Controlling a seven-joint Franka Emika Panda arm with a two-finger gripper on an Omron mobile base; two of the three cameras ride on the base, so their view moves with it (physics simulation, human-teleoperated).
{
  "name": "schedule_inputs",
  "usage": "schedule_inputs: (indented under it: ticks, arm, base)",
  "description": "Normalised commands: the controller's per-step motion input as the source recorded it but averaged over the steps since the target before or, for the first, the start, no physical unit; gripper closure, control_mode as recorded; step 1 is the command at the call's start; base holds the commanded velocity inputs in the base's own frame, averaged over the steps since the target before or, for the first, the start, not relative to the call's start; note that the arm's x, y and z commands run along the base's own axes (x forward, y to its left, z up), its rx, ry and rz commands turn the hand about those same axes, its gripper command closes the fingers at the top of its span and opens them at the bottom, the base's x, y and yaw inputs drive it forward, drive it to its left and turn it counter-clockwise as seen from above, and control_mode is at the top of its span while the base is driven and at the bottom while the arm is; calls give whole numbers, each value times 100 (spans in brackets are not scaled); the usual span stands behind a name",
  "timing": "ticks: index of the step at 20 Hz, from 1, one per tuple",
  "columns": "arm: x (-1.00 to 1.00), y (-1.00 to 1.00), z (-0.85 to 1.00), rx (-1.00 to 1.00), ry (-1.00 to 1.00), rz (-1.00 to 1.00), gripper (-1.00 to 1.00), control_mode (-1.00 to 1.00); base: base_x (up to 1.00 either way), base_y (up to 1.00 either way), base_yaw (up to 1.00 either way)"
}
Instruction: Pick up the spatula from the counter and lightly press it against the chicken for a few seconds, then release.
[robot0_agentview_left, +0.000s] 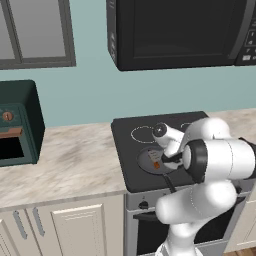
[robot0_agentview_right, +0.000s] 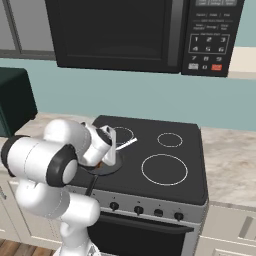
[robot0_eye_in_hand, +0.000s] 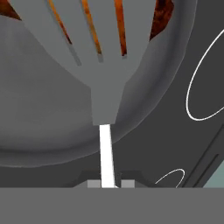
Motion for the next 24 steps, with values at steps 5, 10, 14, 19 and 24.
schedule_inputs:
  ticks: [5,10,14,19,24]
  arm:
    - [9,0,-15,0,0,0,100,-100]
    - [4,0,-14,0,0,0,100,-100]
    - [0,0,-14,-1,0,0,100,-100]
    - [0,0,-15,-1,0,0,100,-100]
    - [0,0,-7,-1,0,0,100,-100]
  base:
    - [0,0,0]
    - [0,0,0]
    - [0,0,0]
    - [0,0,0]
    - [0,0,0]
